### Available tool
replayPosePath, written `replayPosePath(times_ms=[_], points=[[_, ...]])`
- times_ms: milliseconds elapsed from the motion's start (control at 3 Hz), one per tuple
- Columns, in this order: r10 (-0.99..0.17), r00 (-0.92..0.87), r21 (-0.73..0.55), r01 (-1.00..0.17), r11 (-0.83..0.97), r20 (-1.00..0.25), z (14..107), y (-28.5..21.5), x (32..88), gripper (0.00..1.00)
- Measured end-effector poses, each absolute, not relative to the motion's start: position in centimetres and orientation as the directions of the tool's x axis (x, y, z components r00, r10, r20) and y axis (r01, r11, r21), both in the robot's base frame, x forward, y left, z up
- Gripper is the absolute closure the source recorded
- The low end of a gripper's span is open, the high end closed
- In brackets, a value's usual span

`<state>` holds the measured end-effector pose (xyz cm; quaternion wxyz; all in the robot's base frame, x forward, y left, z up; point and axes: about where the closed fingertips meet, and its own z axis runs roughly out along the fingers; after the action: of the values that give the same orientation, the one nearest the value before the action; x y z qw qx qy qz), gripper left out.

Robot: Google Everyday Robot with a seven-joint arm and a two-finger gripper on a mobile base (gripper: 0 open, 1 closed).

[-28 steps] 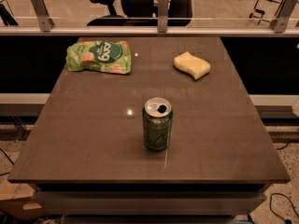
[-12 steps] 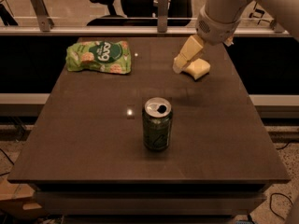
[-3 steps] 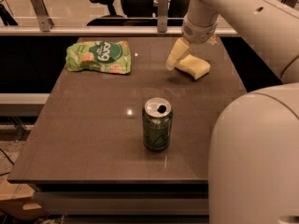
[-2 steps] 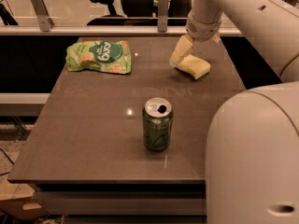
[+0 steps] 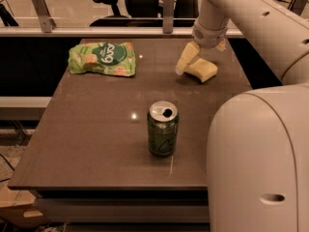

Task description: Pick sponge

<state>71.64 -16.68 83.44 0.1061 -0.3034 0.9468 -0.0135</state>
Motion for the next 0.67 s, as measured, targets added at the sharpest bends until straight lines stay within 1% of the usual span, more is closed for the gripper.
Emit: replayPosePath(times_ms=[333,667], points=[[-0.591,-0.789,-0.052,-0.592,0.804,-0.169,82.1,-16.2,71.1,0.0],[-0.597,-0.788,-0.02,-0.601,0.799,-0.152,80.9,-15.8,70.8,0.04]])
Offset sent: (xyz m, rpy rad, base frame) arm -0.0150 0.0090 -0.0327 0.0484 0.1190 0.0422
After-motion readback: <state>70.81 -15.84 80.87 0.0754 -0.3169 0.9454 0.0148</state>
